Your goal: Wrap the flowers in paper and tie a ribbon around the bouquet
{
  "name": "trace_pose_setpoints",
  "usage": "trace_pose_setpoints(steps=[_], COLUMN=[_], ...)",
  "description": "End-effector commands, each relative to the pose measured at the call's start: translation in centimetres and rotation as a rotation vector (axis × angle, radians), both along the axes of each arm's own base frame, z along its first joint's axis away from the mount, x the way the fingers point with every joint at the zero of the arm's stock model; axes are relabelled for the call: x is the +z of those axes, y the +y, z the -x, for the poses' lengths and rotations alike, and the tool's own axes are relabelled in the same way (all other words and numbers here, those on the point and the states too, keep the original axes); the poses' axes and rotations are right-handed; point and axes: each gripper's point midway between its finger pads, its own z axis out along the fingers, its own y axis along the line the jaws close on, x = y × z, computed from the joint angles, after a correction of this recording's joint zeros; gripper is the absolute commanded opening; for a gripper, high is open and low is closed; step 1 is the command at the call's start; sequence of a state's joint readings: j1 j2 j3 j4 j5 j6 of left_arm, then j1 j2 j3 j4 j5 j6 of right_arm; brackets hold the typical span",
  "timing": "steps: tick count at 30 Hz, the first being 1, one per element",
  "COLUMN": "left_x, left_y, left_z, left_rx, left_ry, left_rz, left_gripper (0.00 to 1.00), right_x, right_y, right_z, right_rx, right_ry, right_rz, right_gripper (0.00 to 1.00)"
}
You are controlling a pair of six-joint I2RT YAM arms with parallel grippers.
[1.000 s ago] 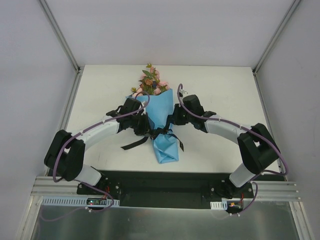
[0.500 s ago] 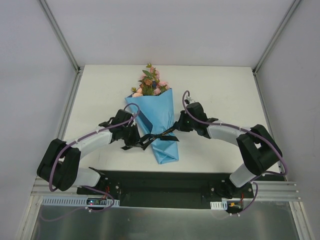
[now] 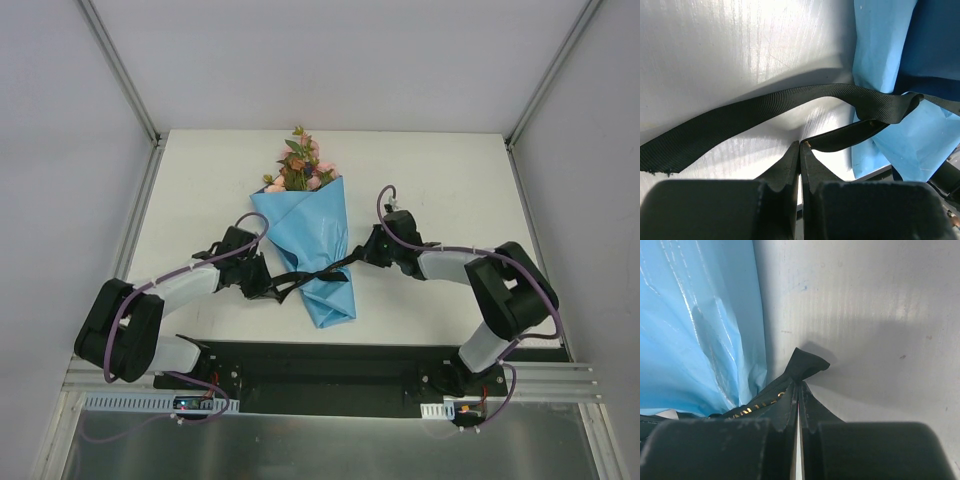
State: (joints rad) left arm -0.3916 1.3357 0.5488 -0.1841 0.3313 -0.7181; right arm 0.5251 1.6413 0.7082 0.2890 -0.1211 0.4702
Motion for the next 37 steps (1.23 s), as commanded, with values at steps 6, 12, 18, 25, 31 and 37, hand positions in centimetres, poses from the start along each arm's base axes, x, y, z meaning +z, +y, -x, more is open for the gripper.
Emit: trace_pose_setpoints(steps=[6,12,18,25,31,37], left_x=[0.9,4.6,9.7,20.8,26.4,29.3], left_y=[1.1,1.2,0.4,-0.5,0.1,0.7], left_z=[0.1,0.4,0.6,-0.5,-0.6,-1.8], left_rx=[-0.007,-0.007,-0.051,-0.088,-0.067,-0.021], left_ry=[-0.011,-0.139,-0.316,-0.625,-0.791,-0.865], left_rz=[-0.010,0.044,0.151,0.273,0.293,0.270], left_gripper=[0.08,0.50,0.54,0.66,0.69,0.70], right_x=[2.0,5.8,8.7,16.1,18.6,21.3], right_y=[-0.2,-2.2,-4.9,-10.2,-11.7,-13.3], right_z=[-1.7,1.3,4.9,8.0,10.4,11.0], right_rx=[0.048,0.149,0.248,0.150,0.134,0.042], right_ry=[-0.057,-0.085,-0.155,-0.291,-0.326,-0.450], right_rz=[0.009,0.147,0.273,0.382,0.360,0.322], right_gripper=[0.06,0.56,0.66,0.91,1.00,1.00])
